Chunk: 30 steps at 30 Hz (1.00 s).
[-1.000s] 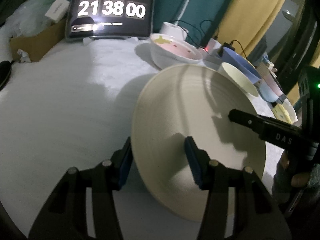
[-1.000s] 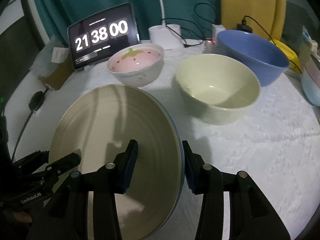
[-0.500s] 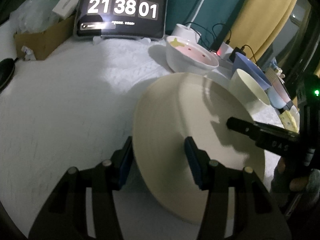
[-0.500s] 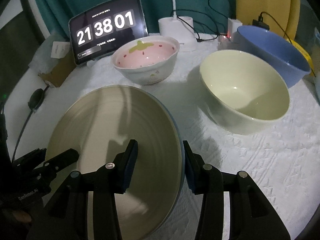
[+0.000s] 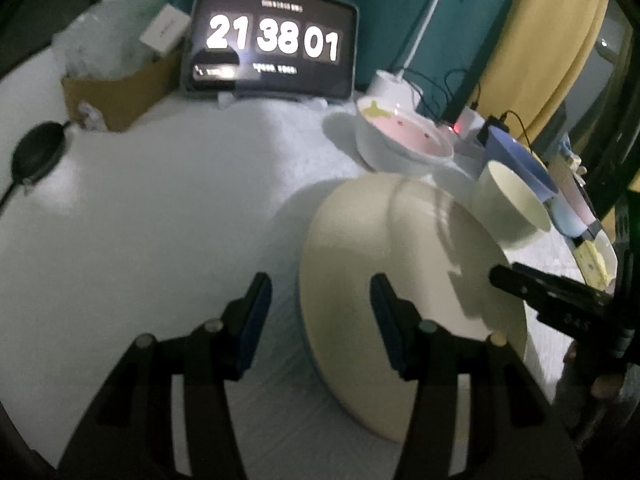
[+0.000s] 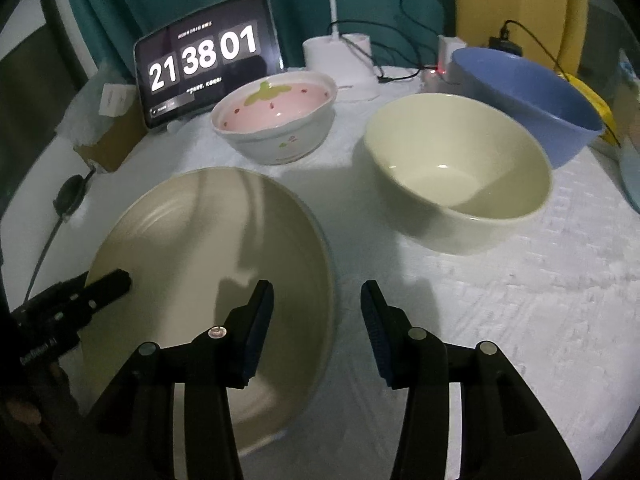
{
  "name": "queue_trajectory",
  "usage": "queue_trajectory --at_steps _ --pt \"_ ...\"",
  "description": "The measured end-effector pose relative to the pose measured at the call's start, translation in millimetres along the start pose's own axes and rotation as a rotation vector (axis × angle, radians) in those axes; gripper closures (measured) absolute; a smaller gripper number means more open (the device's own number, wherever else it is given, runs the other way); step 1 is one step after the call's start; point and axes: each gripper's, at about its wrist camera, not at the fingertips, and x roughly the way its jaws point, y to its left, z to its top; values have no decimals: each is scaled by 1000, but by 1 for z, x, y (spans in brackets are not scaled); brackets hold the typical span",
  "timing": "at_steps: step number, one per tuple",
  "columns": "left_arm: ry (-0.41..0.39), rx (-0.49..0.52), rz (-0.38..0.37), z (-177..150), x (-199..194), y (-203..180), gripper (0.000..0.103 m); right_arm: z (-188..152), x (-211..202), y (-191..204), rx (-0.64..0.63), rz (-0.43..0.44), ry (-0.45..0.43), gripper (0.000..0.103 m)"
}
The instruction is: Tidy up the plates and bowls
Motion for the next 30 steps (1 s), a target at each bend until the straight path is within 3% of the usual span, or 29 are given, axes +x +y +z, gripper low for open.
queue_trajectory --at_steps 4,10,22,30 --pt "-63 51 37 4 -15 -14 50 -6 -13 -6 6 -4 -18 55" --pt "-113 103 -5 10 -31 -40 50 -14 -33 -20 21 -15 -45 55" --pt "-116 202 -123 22 -28 -109 50 -11 -72 -74 90 -72 -146 55" --pt "-134 278 -155 36 -18 -150 50 4 -87 -114 129 -111 -202 55"
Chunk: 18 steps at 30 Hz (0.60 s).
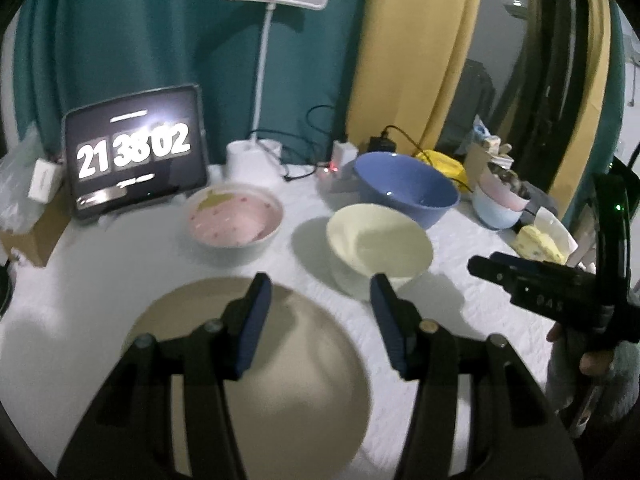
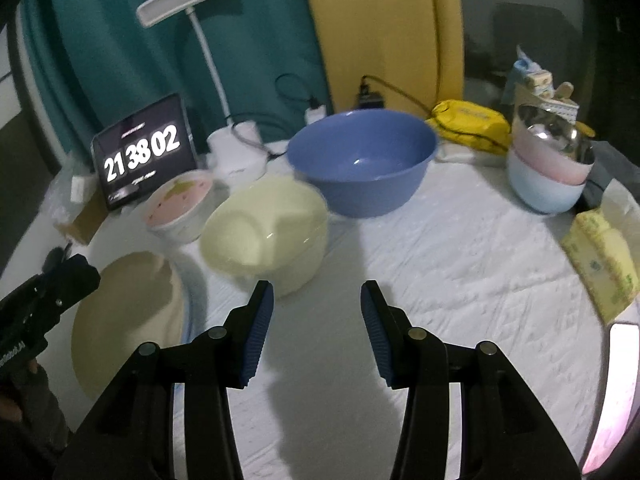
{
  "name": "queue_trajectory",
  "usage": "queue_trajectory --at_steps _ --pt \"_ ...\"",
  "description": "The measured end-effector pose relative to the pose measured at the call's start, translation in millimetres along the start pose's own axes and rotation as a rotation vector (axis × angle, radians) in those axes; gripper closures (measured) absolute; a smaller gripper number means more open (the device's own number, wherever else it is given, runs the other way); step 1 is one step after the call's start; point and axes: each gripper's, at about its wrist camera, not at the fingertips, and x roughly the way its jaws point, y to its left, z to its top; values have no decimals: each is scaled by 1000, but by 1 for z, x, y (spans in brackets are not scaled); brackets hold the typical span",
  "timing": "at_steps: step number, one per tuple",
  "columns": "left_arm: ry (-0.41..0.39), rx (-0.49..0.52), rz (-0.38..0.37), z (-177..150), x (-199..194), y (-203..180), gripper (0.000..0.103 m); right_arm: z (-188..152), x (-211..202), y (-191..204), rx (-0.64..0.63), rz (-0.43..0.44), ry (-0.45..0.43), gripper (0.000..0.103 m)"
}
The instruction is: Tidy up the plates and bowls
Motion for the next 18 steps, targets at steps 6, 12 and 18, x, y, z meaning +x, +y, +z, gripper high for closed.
queue_trajectory --at_steps 6,12,18 --pt "-17 25 -26 23 18 -20 50 20 7 -20 9 -23 -26 55" --pt "-26 69 -59 46 42 -41 50 41 14 -46 80 -33 -42 55" --pt "-18 77 -73 61 70 -48 50 60 29 -57 116 -59 -55 55"
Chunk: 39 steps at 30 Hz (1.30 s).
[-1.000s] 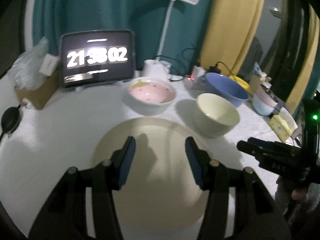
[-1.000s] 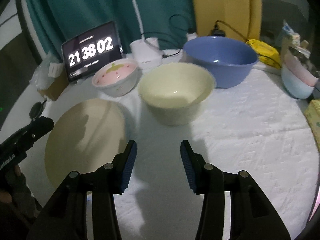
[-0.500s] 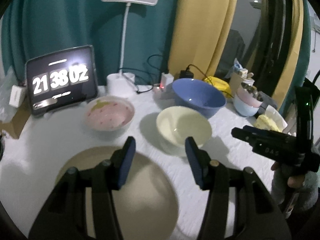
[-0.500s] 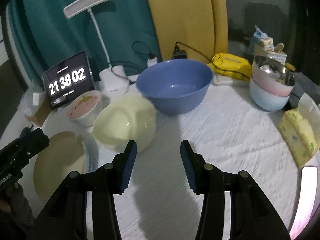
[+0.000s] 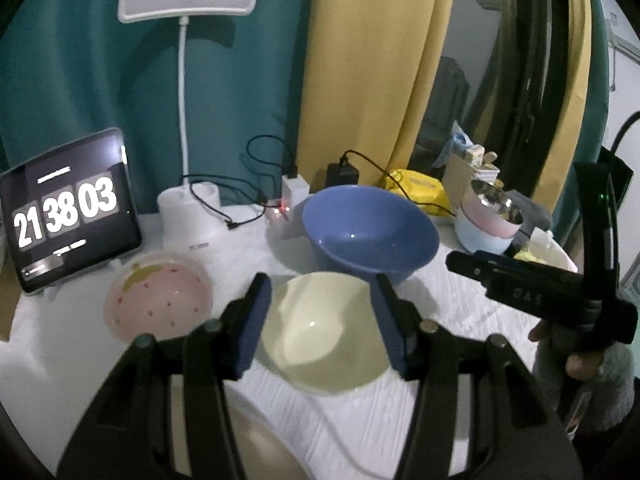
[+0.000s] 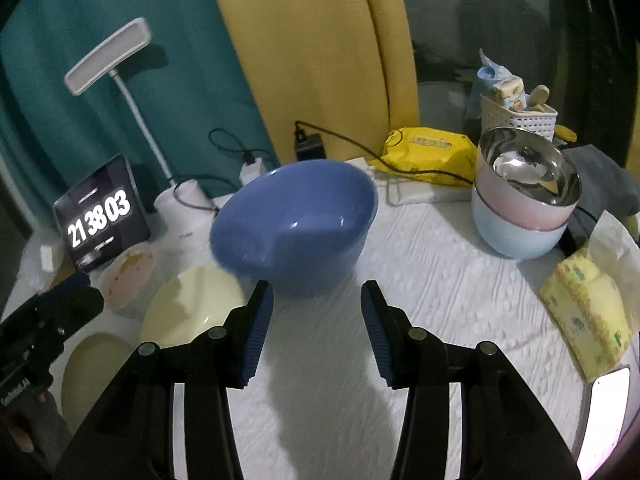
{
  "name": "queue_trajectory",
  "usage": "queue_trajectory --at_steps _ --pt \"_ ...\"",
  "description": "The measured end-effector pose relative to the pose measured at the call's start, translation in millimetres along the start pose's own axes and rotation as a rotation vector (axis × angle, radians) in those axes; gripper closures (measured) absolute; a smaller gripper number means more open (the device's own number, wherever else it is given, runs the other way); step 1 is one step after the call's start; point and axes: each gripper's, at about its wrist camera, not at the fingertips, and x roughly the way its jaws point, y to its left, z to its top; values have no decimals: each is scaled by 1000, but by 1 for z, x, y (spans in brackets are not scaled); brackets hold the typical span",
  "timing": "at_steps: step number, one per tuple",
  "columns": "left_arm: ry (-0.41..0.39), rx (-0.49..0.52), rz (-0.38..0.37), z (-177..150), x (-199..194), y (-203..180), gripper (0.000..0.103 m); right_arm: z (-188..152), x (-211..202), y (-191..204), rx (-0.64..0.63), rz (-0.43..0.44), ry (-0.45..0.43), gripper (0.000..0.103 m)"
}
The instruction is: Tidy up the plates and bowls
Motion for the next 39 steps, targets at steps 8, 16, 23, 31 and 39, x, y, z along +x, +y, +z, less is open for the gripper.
queue_trajectory --at_steps 8,16,23,31,39 --pt "41 -23 -2 3 35 0 49 12 41 -12 67 -80 22 54" --pt "64 -28 10 1 62 -11 49 0 77 -31 109 -113 60 53" --pt "63 10 7 5 77 -32 49 -13 91 -46 145 -82 77 53" --pt "86 59 40 7 100 -48 49 -19 102 -53 176 -28 98 79" --pt "114 93 18 3 116 -60 64 -19 97 -54 182 1 85 83"
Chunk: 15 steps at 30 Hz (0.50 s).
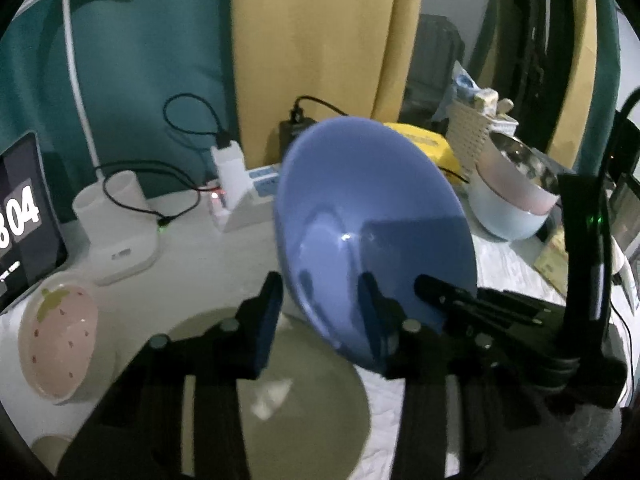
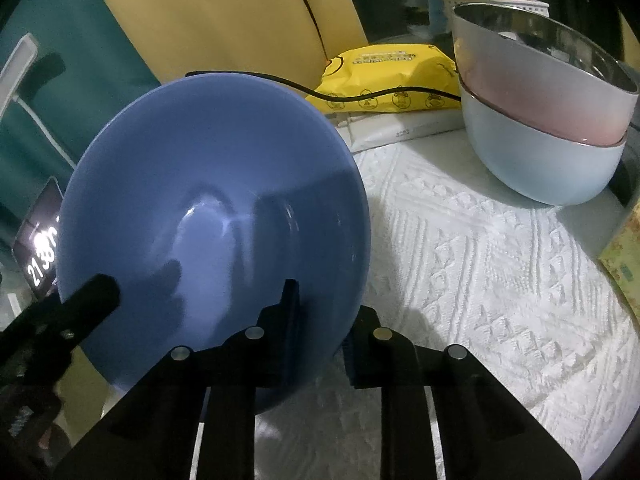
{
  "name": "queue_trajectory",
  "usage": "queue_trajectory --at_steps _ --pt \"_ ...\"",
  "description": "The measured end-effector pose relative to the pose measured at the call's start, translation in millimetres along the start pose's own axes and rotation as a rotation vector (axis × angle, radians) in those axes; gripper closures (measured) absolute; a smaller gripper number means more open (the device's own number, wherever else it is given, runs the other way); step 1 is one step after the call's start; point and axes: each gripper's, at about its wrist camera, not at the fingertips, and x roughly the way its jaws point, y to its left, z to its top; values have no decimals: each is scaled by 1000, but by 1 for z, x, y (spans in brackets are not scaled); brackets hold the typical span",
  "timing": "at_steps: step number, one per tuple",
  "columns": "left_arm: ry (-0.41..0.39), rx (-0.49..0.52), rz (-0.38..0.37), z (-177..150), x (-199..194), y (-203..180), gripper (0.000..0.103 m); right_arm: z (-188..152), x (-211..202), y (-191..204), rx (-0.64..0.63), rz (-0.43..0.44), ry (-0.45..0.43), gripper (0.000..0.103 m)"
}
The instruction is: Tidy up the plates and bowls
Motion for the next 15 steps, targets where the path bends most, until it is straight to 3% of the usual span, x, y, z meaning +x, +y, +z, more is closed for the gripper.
queue_trajectory --at_steps 15 --pt "-33 18 -39 -3 -25 -7 65 -7 -56 5 -32 -16 -71 83"
